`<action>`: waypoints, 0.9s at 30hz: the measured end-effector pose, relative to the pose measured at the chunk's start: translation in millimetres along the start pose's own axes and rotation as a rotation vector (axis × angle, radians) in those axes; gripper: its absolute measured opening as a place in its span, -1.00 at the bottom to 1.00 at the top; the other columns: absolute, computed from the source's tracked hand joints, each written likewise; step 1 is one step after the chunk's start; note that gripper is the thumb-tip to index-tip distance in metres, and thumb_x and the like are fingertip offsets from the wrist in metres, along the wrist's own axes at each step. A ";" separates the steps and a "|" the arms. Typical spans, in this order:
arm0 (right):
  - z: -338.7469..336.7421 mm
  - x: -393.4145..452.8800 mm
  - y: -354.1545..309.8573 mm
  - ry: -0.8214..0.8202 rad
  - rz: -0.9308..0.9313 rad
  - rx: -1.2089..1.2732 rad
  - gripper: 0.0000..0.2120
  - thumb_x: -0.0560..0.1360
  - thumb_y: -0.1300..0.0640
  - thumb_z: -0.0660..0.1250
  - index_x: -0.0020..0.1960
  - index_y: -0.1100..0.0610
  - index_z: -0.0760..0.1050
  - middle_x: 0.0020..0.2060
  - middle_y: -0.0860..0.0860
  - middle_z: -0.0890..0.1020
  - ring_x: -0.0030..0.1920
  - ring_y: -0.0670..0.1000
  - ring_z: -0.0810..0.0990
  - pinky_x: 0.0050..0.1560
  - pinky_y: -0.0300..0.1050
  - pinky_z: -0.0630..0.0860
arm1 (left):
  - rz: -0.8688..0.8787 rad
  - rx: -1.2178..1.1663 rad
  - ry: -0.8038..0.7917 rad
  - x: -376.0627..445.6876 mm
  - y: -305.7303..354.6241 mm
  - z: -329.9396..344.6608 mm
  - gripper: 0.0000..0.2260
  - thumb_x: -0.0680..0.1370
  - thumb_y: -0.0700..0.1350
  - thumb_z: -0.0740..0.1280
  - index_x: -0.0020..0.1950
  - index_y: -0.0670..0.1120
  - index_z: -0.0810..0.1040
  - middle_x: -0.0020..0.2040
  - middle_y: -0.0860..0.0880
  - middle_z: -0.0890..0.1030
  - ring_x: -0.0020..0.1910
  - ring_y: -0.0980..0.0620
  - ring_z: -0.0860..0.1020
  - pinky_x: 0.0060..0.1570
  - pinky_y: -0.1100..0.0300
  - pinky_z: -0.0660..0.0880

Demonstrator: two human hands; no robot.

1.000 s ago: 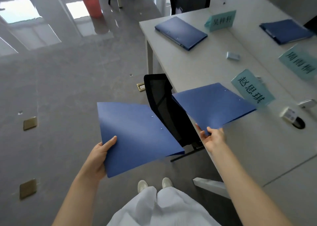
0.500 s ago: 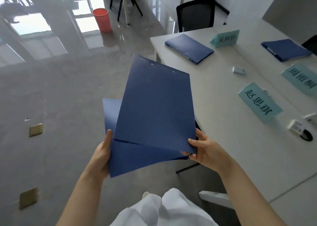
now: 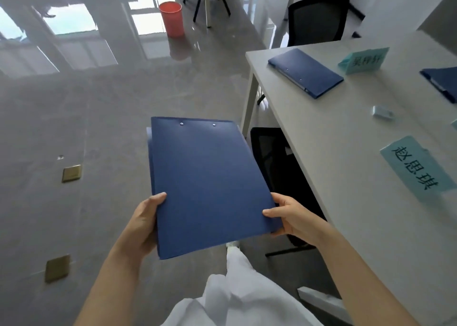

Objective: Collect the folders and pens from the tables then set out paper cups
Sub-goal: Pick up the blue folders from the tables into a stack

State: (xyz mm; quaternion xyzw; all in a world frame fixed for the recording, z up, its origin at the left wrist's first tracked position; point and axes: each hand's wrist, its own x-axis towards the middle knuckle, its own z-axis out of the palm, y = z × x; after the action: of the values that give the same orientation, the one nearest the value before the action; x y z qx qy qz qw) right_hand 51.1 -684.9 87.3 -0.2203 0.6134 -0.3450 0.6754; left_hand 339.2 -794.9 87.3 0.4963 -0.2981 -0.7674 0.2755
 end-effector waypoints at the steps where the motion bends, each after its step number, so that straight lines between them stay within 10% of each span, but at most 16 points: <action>1: 0.4 5.9 -3.4 0.053 0.020 -0.090 -0.62 0.42 0.20 0.37 0.22 0.09 0.46 0.15 0.08 0.60 0.08 0.10 0.62 -0.18 -0.02 0.63 | -0.008 0.006 0.010 4.3 2.2 1.1 -0.73 0.60 -0.05 0.18 0.16 -0.15 0.55 0.06 -0.16 0.69 -0.11 -0.12 0.69 -0.26 0.02 0.64; 6: -11.7 72.9 -43.0 0.201 0.067 -0.435 -0.71 0.54 -0.03 0.28 0.20 0.09 0.47 0.11 0.02 0.61 0.11 0.05 0.59 0.16 0.10 0.55 | -0.021 0.027 0.007 58.7 35.6 11.9 -0.73 0.58 -0.08 0.18 0.15 -0.19 0.56 0.04 -0.17 0.69 -0.13 -0.11 0.69 -0.23 0.02 0.65; 10: -24.6 129.5 -89.5 0.202 0.096 -0.139 -0.59 0.53 -0.13 0.28 0.23 0.14 0.49 0.17 0.06 0.61 0.15 0.11 0.59 0.29 0.14 0.45 | -0.022 0.016 -0.015 110.7 78.2 23.0 -0.73 0.59 -0.06 0.15 0.11 -0.17 0.56 -0.04 -0.14 0.70 -0.17 -0.10 0.69 -0.28 0.03 0.64; 15: -37.7 170.8 -154.8 0.130 0.133 0.245 -0.59 0.43 -0.11 0.39 0.14 0.15 0.61 0.06 0.11 0.69 0.11 0.19 0.64 0.23 0.09 0.48 | -0.011 -0.012 -0.057 166.5 126.4 32.4 -0.68 0.49 -0.02 0.20 0.13 -0.15 0.56 -0.01 -0.14 0.70 -0.14 -0.11 0.68 -0.22 -0.01 0.65; 27: -22.8 311.5 -271.4 0.215 -0.085 0.157 -0.70 0.53 0.05 0.34 0.23 0.11 0.49 0.04 0.07 0.69 0.00 0.13 0.68 0.02 0.07 0.60 | -0.157 0.035 -0.090 326.0 250.7 2.2 -0.73 0.60 -0.09 0.15 0.12 -0.17 0.56 -0.05 -0.13 0.71 -0.19 -0.09 0.69 -0.27 0.05 0.62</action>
State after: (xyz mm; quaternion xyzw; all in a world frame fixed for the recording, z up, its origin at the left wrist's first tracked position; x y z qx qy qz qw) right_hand -21.5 -1091.8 68.8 -0.1543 0.6435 -0.4419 0.6057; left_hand 253.2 -1196.9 76.5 0.4880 -0.2837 -0.8027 0.1923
